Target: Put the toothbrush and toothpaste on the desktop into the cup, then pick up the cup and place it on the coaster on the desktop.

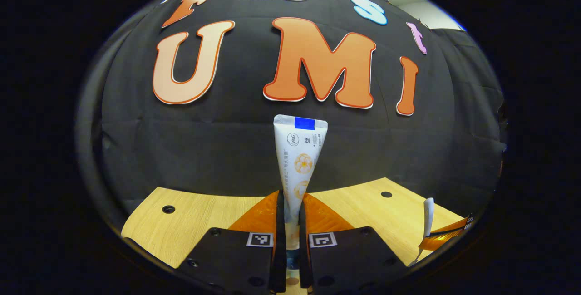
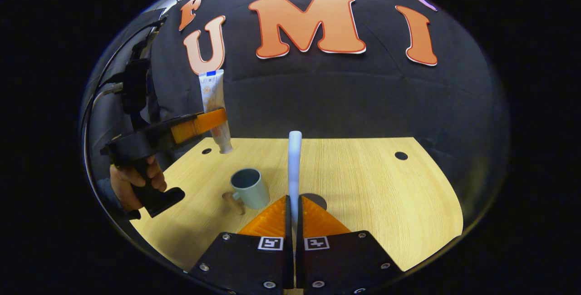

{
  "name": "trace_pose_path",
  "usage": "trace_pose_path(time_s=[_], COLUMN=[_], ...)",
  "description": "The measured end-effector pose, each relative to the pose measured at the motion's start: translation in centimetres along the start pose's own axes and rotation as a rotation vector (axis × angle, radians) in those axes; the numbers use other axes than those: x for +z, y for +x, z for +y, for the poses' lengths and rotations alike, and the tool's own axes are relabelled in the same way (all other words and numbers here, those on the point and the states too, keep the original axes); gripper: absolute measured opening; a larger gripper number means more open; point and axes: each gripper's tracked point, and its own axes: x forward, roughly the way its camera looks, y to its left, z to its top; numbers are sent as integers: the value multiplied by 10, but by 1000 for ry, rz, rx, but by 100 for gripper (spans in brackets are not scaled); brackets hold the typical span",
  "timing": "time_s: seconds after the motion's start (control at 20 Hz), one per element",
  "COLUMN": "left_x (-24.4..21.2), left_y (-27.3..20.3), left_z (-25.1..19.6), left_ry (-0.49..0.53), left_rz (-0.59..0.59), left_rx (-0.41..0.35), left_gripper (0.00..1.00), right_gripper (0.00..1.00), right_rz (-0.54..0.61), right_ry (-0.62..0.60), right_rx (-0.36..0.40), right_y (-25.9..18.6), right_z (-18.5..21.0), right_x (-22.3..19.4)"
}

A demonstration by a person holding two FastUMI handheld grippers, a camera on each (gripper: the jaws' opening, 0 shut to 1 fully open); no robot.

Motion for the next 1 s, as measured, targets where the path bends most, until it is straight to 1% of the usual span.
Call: trace_pose_path(time_s=[0.05, 0.2, 0.3, 0.4, 0.55, 0.65, 1.0], left_x=[2, 1, -8, -26, -60, -78, -116], left_y=[4, 11, 15, 19, 24, 26, 32], left_z=[-1, -2, -1, 6, 10, 11, 14], left_ry=[-6, -36, -43, -45, -62, -76, -77], left_rz=[-14, -53, -71, -73, -51, -33, 8], left_rx=[-8, -23, -21, -8, -1, -5, -30], left_gripper=[14, 15, 14, 15, 15, 15, 15], right_gripper=[2, 2, 2, 2, 2, 2, 2], right_rz=[-22, -69, -89, -105, -130, -144, -172], right_ry=[1, 10, 10, 0, -6, -3, -12], right_rx=[2, 18, 37, 60, 87, 91, 94], right_y=[1, 7, 14, 20, 35, 45, 68], right_z=[0, 4, 9, 15, 22, 26, 32], right_x=[7, 22, 29, 35, 43, 44, 43])
